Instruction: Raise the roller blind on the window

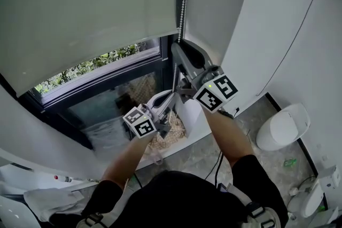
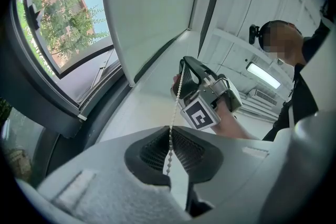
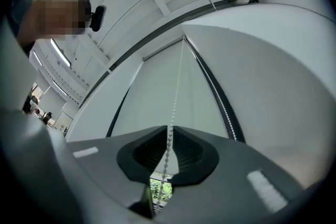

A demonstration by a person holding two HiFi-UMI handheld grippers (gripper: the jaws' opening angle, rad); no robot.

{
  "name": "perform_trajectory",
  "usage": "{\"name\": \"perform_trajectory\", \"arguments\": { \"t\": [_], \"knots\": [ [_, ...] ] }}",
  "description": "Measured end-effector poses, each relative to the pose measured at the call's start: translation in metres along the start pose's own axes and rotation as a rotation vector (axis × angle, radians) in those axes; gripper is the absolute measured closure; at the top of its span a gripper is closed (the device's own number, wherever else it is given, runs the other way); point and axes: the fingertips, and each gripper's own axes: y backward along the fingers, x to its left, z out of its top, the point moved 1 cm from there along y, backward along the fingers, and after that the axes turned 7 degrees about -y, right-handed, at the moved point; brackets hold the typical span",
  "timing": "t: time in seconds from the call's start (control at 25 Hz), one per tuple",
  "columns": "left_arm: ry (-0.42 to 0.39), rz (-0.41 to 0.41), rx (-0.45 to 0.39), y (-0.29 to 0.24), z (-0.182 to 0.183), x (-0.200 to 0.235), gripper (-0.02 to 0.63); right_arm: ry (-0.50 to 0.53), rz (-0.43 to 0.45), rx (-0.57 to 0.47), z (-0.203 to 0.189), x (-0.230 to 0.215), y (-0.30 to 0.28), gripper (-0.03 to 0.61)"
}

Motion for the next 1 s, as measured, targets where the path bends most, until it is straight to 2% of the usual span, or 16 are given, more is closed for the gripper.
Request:
{"name": "perform_trajectory", "arguments": {
  "t": [0.04, 0.32, 0.4, 0.52, 0.6, 0.68, 0.8, 0.88, 1.0],
  "knots": [
    [0.003, -0.002, -0.002, 0.0, 0.0, 0.0, 0.598, 0.004, -0.004, -0.007, 0.001, -0.001, 0.0, 0.559],
    [0.014, -0.006, -0.011, -0.001, -0.003, -0.001, 0.598, 0.011, -0.007, -0.049, 0.005, -0.002, 0.01, 0.563],
    [0.008, 0.002, 0.003, -0.001, -0.008, 0.001, 0.598, -0.028, -0.012, -0.083, 0.004, -0.005, 0.019, 0.563],
    [-0.006, 0.025, 0.081, 0.001, -0.036, 0.007, 0.598, -0.078, -0.032, -0.088, -0.014, -0.009, 0.039, 0.563],
    [0.005, 0.047, 0.157, 0.009, -0.071, 0.013, 0.598, -0.082, -0.054, -0.039, -0.041, -0.009, 0.055, 0.563],
    [0.019, 0.07, 0.251, 0.021, -0.106, 0.018, 0.598, -0.129, -0.08, 0.011, -0.074, -0.011, 0.073, 0.563],
    [0.003, 0.063, 0.389, 0.035, -0.142, 0.02, 0.594, -0.176, -0.113, 0.071, -0.109, -0.013, 0.097, 0.563],
    [-0.017, 0.026, 0.442, 0.036, -0.147, 0.018, 0.518, -0.159, -0.119, 0.092, -0.116, -0.013, 0.104, 0.563],
    [-0.046, -0.046, 0.434, 0.035, -0.127, 0.015, 0.451, -0.134, -0.118, 0.106, -0.115, -0.014, 0.104, 0.563]
  ]
}}
